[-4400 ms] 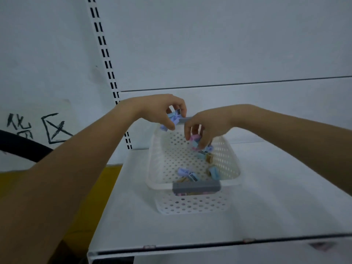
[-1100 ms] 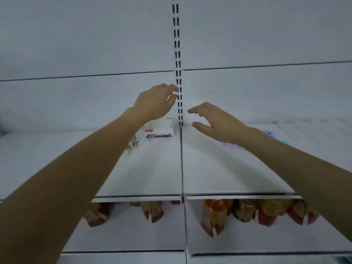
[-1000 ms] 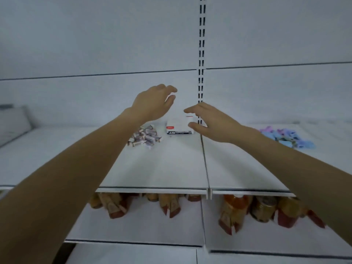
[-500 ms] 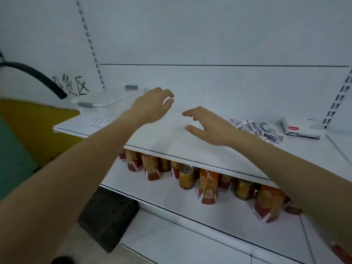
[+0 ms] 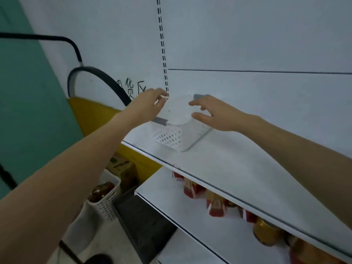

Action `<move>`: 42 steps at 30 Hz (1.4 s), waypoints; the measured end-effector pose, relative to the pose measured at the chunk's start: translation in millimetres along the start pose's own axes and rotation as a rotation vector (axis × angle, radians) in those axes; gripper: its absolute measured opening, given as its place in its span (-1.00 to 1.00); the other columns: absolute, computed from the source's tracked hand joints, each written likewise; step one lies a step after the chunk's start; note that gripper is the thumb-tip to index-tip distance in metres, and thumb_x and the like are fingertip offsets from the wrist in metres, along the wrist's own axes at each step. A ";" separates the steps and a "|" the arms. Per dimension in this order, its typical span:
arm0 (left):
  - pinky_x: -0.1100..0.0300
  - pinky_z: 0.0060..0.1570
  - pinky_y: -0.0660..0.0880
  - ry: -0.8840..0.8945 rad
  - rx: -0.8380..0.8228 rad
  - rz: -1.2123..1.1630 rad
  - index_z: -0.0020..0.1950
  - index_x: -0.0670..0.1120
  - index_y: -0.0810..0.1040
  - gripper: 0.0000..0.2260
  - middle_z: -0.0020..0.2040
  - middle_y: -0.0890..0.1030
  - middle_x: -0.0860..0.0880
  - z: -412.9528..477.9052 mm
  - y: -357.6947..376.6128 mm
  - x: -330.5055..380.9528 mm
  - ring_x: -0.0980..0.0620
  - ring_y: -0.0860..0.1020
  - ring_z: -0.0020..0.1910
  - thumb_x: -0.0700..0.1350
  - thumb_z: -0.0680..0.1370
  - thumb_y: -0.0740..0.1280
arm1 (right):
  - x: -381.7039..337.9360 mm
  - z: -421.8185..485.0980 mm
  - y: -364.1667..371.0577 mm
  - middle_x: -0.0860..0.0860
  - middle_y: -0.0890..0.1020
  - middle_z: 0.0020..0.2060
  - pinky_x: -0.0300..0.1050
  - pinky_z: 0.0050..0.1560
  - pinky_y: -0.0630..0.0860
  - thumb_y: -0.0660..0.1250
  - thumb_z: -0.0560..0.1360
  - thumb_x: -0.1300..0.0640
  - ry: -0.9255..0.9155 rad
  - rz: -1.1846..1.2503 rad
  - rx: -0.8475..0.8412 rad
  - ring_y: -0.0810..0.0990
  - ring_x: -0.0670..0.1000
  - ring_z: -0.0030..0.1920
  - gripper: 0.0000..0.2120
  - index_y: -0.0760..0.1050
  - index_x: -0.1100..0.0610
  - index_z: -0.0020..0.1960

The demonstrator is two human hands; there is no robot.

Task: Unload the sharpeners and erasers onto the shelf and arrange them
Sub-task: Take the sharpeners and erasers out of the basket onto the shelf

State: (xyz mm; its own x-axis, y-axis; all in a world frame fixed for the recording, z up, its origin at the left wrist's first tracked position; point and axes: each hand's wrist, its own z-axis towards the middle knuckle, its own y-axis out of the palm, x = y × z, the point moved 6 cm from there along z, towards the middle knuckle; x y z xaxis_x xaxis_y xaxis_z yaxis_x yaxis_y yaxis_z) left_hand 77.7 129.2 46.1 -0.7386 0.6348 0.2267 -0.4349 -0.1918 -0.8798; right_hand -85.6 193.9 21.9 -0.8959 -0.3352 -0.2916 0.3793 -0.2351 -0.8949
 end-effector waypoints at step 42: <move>0.12 0.37 0.24 0.942 -0.850 0.048 0.47 0.01 0.14 -0.15 0.35 0.29 -0.01 135.1 161.9 8.5 -0.03 0.28 0.34 0.14 0.32 0.50 | 89.9 98.9 26.2 -0.12 0.41 0.12 -0.36 0.16 0.19 0.29 0.48 0.23 0.551 -0.017 -0.016 0.34 -0.17 0.16 -0.65 0.46 0.01 0.24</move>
State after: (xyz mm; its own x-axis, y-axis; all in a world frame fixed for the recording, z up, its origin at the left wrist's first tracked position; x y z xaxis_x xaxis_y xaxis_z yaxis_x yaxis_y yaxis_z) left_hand -68.6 2.5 -37.9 0.0584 0.9922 0.1105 0.3065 0.0876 -0.9478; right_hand -133.3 67.4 5.6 -0.8921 0.1962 -0.4070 0.3642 -0.2206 -0.9048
